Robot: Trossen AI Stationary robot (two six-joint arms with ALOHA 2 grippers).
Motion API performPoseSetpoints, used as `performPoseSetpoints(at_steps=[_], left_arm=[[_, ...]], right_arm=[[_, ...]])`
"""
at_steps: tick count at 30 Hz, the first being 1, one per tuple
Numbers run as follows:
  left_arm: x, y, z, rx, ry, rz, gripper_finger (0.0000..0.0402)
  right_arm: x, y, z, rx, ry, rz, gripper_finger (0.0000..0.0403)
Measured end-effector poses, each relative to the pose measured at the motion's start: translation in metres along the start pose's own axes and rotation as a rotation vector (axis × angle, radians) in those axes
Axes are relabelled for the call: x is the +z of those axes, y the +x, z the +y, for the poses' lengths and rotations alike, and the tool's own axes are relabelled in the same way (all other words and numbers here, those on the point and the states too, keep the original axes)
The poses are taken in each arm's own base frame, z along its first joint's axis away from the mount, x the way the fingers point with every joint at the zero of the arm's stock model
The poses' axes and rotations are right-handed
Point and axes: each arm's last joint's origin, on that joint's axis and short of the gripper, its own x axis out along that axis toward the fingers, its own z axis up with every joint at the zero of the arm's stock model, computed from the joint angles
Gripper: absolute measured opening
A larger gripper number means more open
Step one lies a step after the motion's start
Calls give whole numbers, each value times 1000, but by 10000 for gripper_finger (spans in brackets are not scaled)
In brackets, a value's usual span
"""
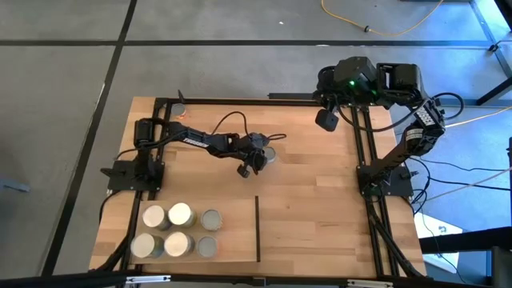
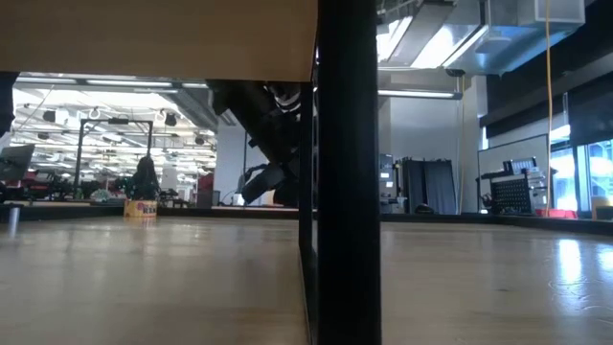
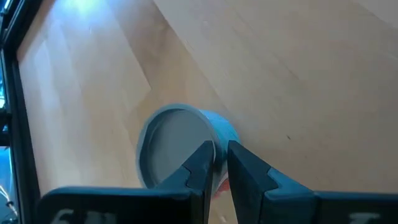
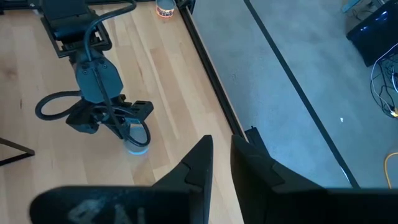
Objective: Pick and place cans onto a shelf
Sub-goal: Put the canned salmon on the shelf
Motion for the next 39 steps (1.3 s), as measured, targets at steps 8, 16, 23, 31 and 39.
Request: performPoseSetpoints(at_steps=[8, 16, 23, 31, 39], left_arm=[[0, 0, 0, -10, 1, -5, 41], [-2, 0, 0, -11, -1, -5, 41], [-6, 5, 1, -24, -9, -14, 41], [-10, 10, -2, -30, -5, 10, 41], [-12, 10, -2, -20, 40, 29, 22]], right_arm=[[0, 0, 0, 0, 1, 0, 59], [0, 0, 0, 0, 28, 0, 59], [0, 0, 0, 0, 27, 0, 59], [0, 0, 0, 0, 52, -1, 59], [0, 0, 0, 0, 53, -1, 59]])
